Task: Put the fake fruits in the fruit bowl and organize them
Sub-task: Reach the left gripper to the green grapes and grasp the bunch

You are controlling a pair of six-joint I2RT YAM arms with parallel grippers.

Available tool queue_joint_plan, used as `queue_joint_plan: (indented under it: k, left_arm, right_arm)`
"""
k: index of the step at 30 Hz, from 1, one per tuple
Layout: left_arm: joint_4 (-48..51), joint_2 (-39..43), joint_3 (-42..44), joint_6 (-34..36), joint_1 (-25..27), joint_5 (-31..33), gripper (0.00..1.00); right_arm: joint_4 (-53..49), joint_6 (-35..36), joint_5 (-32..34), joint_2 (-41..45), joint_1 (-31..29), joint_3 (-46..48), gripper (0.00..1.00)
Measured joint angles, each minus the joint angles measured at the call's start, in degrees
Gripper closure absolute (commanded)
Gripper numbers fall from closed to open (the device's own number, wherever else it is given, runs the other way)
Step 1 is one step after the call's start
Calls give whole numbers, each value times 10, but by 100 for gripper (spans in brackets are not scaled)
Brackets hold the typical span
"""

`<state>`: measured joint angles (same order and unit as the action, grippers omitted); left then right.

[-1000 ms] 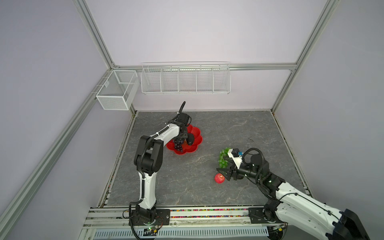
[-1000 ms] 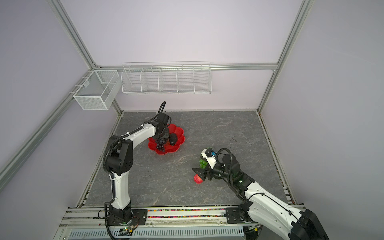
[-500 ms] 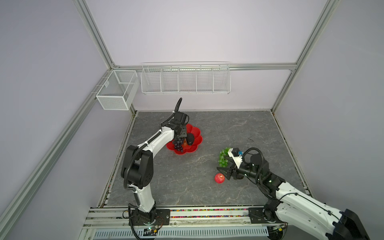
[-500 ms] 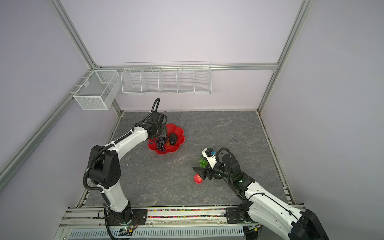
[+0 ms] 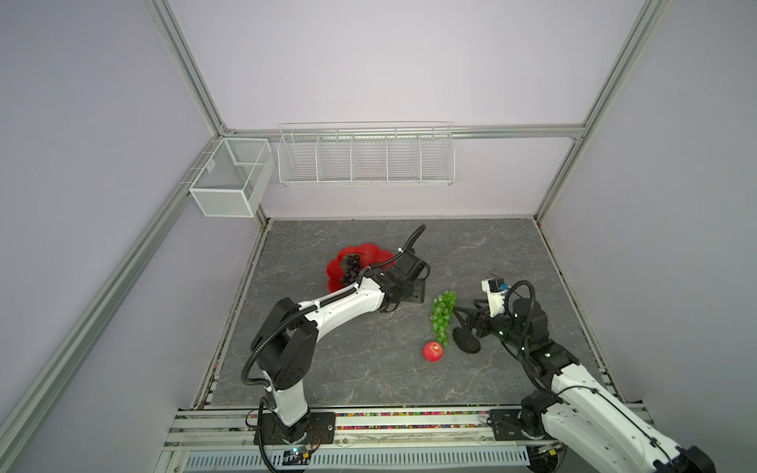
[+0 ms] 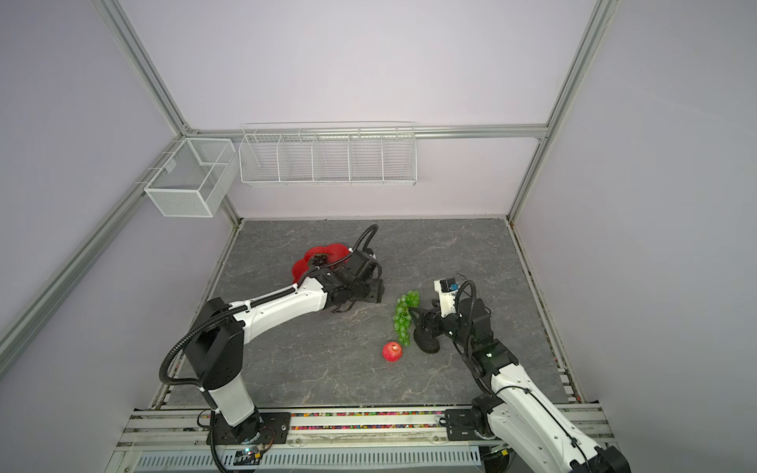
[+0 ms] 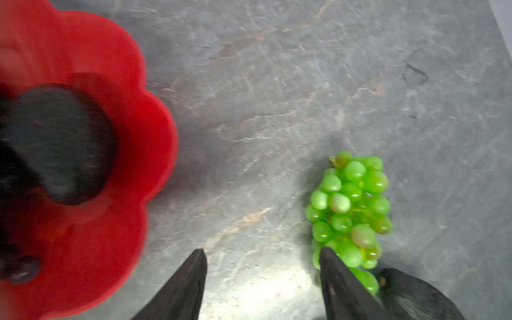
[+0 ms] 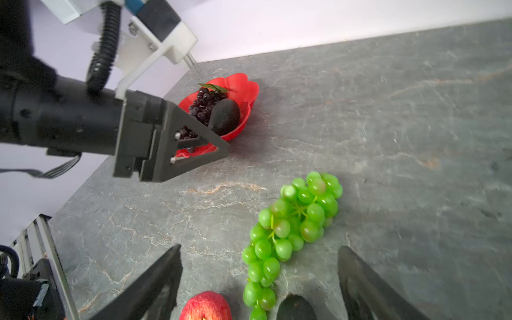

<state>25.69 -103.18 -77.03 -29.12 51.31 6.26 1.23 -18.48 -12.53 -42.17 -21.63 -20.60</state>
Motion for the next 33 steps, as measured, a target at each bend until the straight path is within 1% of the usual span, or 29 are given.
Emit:
queue_joint_plan:
  k: [4, 7, 9, 14, 20, 24, 33]
  left_arm:
    - [-22, -46, -18, -22, 37, -21, 34]
    - [-36, -93, -37, -33, 58, -33, 33]
    - [-40, -112, -40, -41, 66, -36, 33]
    - [-31, -123, -43, -54, 71, -31, 33]
    - [-12, -168, -115, -46, 71, -18, 33]
    - [-10, -192, -124, -47, 71, -16, 33]
    - [3, -209, -141, -45, 71, -9, 40]
  right_arm:
    - [-85, 5, 10, 76, 24, 0, 11]
    - [-91, 2, 8, 141, 35, 15, 11]
    - [-99, 0, 5, 160, 37, 27, 11]
    - [-122, 0, 0, 185, 39, 35, 11]
    - [-123, 0, -4, 204, 39, 38, 11]
    - [-123, 0, -4, 201, 39, 44, 11]
    - [-105, 0, -9, 184, 39, 47, 11]
